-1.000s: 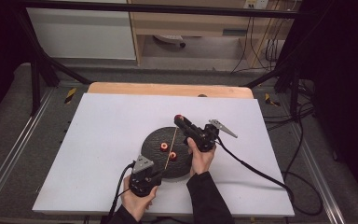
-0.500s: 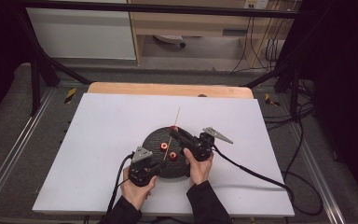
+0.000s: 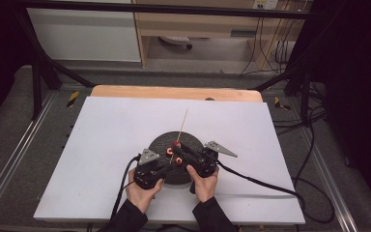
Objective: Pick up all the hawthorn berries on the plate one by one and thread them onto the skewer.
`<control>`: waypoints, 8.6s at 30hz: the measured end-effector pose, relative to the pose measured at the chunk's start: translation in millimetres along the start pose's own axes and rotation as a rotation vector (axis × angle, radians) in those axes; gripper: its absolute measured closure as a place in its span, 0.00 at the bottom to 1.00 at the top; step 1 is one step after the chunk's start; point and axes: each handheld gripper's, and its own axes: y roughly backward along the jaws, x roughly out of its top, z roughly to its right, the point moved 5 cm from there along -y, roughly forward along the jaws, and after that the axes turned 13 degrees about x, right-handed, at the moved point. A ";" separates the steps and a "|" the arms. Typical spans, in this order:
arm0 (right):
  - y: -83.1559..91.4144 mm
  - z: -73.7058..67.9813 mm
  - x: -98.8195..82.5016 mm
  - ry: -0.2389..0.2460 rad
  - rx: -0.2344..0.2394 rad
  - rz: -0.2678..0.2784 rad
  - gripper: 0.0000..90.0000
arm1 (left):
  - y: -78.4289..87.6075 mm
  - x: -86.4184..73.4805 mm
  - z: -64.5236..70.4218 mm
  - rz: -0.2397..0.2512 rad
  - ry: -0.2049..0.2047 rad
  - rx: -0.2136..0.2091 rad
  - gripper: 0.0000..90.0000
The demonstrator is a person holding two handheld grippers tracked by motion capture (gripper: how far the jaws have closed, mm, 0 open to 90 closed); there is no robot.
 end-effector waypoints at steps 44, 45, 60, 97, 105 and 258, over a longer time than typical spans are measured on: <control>-24.9 27.2 11.4 0.292 -0.120 -1.026 0.40 | 45.7 -47.7 -80.8 -0.103 -0.230 0.061 0.98; -27.3 28.3 11.4 0.283 -0.118 -1.033 0.41 | 45.6 -47.9 -81.2 -0.105 -0.230 0.060 0.98; -43.4 39.3 -1.2 0.269 -0.098 -1.158 0.61 | 43.0 -49.7 -84.5 -0.123 -0.231 0.064 0.98; -7.2 15.2 48.0 0.136 -0.057 -0.724 0.70 | 47.8 -47.5 -76.1 -0.085 -0.229 0.059 0.98; 5.7 18.3 43.6 0.070 -0.025 -0.504 0.70 | 47.8 -47.6 -71.7 -0.078 -0.235 0.060 0.98; -19.2 30.0 28.2 0.298 -0.143 -0.823 0.12 | 61.4 -47.7 -105.0 -0.074 -0.233 0.055 0.98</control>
